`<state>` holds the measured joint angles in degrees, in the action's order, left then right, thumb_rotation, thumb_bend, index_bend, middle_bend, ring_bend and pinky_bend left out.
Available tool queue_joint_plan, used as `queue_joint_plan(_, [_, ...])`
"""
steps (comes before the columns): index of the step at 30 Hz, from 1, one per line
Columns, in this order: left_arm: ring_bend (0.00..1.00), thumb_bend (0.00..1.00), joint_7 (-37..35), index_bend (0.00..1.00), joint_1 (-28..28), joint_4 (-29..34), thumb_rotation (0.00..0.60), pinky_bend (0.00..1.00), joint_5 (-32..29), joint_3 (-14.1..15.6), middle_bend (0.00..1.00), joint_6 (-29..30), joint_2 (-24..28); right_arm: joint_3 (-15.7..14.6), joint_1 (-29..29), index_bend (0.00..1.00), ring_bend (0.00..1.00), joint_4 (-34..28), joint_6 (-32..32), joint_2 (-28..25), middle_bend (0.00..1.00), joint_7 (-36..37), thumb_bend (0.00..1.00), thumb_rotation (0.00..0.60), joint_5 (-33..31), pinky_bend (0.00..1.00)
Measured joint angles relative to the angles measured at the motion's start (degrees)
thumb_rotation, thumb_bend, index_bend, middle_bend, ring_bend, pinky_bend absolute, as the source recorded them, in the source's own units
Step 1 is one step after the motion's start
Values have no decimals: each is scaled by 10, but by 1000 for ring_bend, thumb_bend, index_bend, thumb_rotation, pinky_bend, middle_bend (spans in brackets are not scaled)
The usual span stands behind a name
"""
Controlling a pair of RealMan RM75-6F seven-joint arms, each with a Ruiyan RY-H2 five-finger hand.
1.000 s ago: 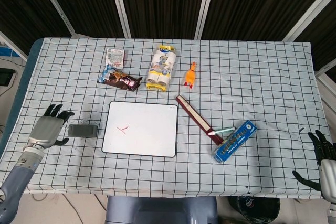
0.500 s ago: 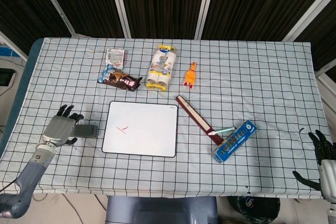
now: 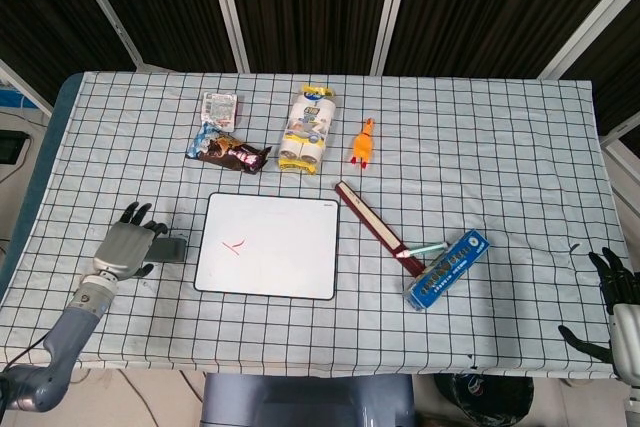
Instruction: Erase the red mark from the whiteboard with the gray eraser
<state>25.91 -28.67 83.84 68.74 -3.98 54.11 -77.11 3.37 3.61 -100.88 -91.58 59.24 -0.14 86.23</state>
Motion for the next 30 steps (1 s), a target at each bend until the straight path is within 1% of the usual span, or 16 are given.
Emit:
queue_joint_plan(7, [0,217,3,343,-4,-6,600,3,-3,4,382,-1,-5,0,0,6,142,0,2,0,39,0,145,600,-2,187])
queue_joint_plan(14, [0,239,1,386,-7,-14,600,3,-6,7,419,-2,-9,0,-1,6,142,-2,4,-1,39,1,145,600,-5,187])
queue_joint_plan(20, [0,282,-1,392,-8,-15,600,3,-8,6,422,1,-7,0,-1,5,142,-2,6,-1,38,1,144,600,-6,187])
queue_joint_plan(25, [0,297,-5,391,-7,8,600,4,-6,2,423,13,9,0,-1,6,142,-4,6,-2,39,4,145,600,-7,187])
queue_joint_plan(30, [0,297,5,391,-10,58,600,4,1,-7,422,31,40,-1,-1,5,142,-5,6,-3,39,5,145,600,-6,187])
